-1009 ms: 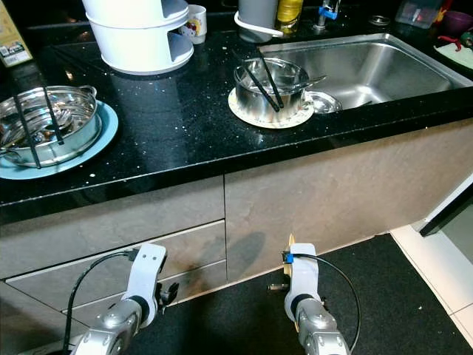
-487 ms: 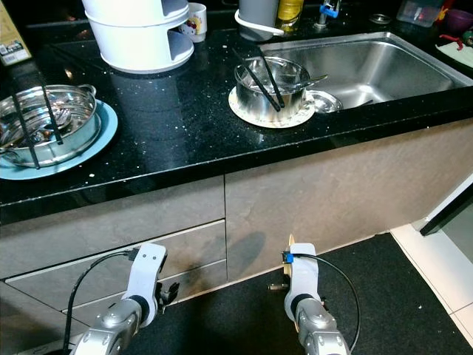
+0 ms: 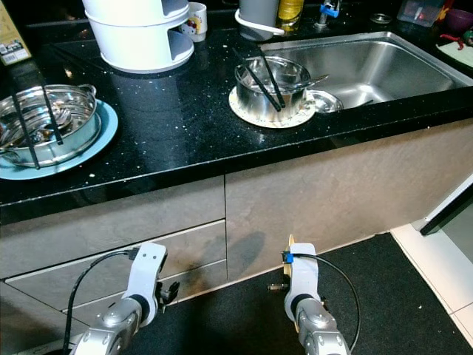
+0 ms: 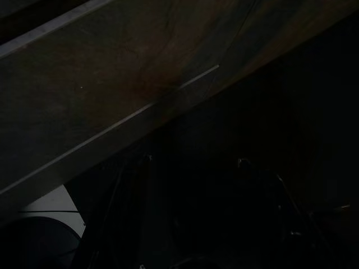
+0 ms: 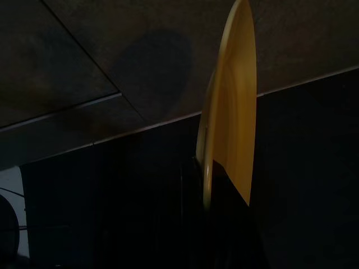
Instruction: Kitchen organization
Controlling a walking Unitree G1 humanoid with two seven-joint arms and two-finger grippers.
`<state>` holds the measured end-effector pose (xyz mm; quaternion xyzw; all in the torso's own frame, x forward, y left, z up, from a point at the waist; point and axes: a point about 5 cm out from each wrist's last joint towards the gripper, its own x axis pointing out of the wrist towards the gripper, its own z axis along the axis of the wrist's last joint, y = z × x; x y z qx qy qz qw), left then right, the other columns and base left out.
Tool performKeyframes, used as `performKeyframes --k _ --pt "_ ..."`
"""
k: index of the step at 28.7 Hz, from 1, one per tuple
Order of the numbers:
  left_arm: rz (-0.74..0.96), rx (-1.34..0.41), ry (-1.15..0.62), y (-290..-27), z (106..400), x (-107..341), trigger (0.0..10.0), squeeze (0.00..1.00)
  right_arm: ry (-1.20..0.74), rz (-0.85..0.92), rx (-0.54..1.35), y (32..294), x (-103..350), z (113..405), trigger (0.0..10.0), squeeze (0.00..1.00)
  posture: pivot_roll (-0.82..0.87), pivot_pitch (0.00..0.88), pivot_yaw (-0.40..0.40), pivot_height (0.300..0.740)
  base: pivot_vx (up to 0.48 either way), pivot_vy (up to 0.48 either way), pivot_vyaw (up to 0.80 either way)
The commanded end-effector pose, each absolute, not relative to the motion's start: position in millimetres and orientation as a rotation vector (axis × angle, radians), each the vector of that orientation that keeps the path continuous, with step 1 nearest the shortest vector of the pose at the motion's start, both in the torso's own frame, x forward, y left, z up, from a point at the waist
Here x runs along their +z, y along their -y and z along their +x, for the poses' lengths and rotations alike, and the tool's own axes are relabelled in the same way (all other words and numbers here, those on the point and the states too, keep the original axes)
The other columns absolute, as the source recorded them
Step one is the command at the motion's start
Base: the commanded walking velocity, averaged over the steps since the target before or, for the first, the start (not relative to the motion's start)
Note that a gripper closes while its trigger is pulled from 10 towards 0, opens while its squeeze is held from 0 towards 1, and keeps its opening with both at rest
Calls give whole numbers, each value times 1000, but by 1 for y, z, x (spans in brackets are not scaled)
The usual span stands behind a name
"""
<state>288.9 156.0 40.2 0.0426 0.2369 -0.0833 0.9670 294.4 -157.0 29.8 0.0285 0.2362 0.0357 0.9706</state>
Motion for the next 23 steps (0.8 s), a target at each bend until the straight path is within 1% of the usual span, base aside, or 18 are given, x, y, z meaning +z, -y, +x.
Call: performKeyframes --k 1,23 --pt "90 -168 -510 -158 283 34 10000 0 -493 66 67 159 26 290 10000 0 -79 276 -33 740 0 0 0" --pt "78 -158 -516 -158 282 34 10000 0 -493 68 66 160 27 291 10000 0 -81 283 -38 740 0 0 0"
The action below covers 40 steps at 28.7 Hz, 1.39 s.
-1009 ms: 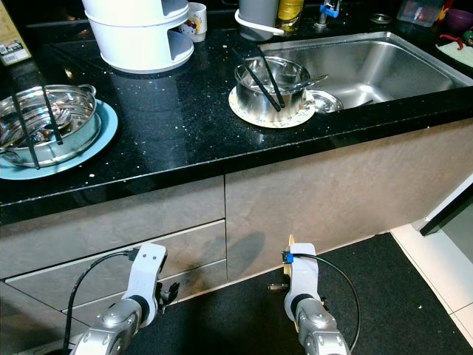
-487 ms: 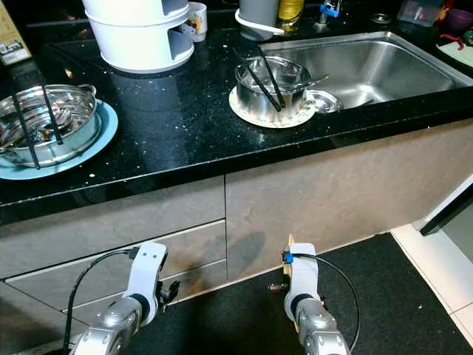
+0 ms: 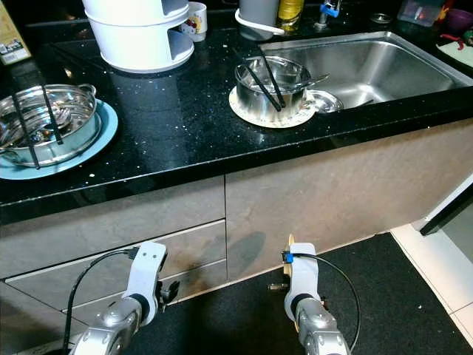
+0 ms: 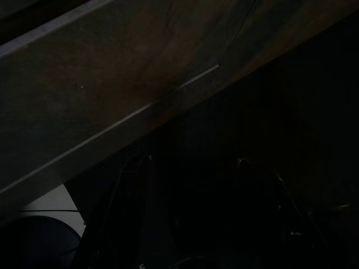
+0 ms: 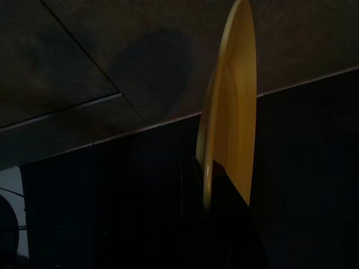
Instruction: Kitchen organization
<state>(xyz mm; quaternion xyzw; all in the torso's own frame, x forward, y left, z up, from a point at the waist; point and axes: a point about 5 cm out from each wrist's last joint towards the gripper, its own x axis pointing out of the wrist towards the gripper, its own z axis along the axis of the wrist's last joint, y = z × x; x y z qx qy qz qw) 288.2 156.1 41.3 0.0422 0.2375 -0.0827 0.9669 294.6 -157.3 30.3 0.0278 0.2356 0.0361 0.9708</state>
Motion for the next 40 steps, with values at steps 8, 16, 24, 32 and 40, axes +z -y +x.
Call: performKeyframes --k 8,16,24,32,40 --pt "78 -158 -520 -158 282 34 10000 0 -492 71 63 160 28 292 10000 0 -83 289 -36 740 0 0 0" --pt "77 -160 -523 -157 282 34 10000 0 -491 70 63 160 28 292 10000 0 -83 289 -36 740 0 0 0" --pt "76 -159 -524 -157 283 34 10000 0 -490 68 63 160 29 292 10000 0 -84 290 -37 740 0 0 0" --pt "76 -156 -525 -157 283 34 10000 0 -490 68 63 160 29 292 10000 0 -84 290 -37 740 0 0 0" --pt "74 -154 -529 -157 283 34 10000 0 -492 71 62 160 29 293 10000 0 -85 290 -38 740 0 0 0"
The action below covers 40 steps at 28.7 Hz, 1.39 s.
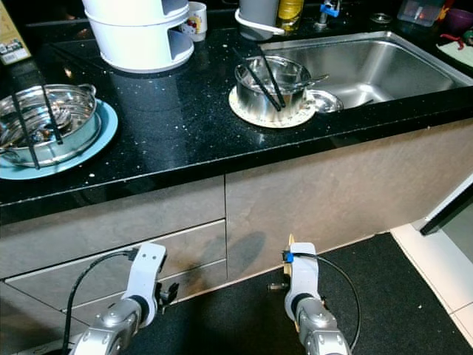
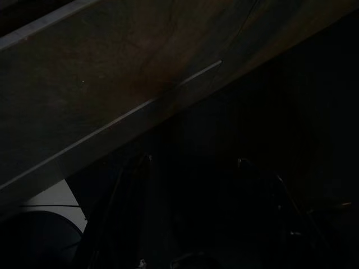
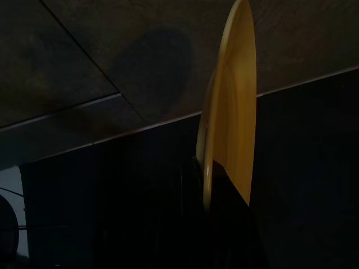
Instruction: Kitchen organization
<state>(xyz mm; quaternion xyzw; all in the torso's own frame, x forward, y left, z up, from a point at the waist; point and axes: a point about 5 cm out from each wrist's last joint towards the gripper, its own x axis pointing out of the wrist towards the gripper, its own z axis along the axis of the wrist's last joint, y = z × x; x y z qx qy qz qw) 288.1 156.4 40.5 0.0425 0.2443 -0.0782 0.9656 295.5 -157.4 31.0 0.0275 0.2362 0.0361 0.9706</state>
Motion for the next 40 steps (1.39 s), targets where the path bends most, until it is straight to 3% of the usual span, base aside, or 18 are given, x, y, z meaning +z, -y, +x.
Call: performKeyframes --k 1,40 --pt "74 -154 -528 -157 283 34 10000 0 -493 72 62 160 29 293 10000 0 -85 290 -38 740 0 0 0" --pt "75 -157 -528 -156 284 34 10000 0 -498 66 71 159 27 292 10000 0 -83 283 -36 740 0 0 0"
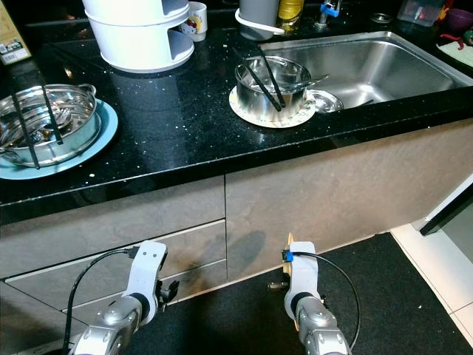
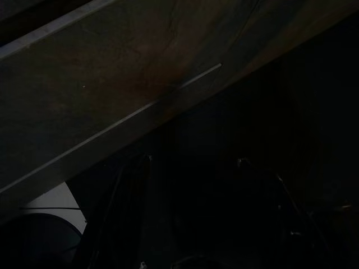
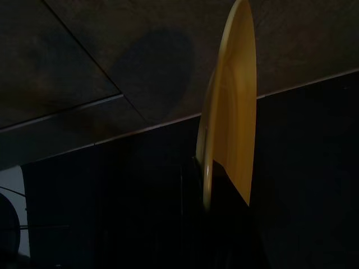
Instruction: Kitchen organization
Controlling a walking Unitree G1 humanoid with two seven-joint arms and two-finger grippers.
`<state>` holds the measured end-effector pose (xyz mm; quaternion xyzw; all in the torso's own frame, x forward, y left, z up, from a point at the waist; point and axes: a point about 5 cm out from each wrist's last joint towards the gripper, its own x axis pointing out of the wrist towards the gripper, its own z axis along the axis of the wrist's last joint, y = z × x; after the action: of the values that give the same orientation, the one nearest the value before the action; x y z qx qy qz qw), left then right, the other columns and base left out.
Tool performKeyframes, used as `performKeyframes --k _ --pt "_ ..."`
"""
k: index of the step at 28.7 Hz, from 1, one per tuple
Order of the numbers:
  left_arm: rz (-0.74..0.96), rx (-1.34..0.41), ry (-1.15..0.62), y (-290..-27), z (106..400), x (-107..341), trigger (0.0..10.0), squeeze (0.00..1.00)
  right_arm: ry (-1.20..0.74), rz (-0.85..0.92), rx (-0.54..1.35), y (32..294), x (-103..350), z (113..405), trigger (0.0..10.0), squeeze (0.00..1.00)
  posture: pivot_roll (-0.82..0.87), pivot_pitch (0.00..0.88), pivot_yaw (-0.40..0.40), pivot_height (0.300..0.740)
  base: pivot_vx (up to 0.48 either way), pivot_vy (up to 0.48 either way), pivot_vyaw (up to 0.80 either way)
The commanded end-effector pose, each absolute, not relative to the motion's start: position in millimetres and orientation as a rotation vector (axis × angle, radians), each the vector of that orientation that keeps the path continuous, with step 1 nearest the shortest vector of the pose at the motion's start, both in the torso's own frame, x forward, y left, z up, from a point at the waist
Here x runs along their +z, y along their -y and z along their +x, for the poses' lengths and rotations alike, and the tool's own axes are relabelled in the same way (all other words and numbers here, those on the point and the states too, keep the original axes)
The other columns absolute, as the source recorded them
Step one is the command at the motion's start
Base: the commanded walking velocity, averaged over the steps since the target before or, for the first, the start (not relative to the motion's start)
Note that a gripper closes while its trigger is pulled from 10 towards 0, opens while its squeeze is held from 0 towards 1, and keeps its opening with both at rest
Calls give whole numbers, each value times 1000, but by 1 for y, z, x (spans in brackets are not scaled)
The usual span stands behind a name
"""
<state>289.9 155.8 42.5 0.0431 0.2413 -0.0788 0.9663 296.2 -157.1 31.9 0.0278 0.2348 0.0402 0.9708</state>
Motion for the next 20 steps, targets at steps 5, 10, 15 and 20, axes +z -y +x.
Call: performKeyframes --k 5,10,15,20 --pt "73 -154 -533 -156 283 33 10000 0 -498 67 72 160 28 292 10000 0 -84 286 -37 740 0 0 0" --pt "75 -154 -536 -156 283 33 10000 0 -499 68 72 160 27 292 10000 0 -84 286 -37 740 0 0 0" --pt "74 -152 -536 -156 283 34 10000 0 -498 67 72 160 28 293 10000 0 -83 289 -35 740 0 0 0" --pt "72 -152 -538 -156 284 33 10000 0 -498 67 72 160 28 294 10000 0 -83 289 -36 740 0 0 0"
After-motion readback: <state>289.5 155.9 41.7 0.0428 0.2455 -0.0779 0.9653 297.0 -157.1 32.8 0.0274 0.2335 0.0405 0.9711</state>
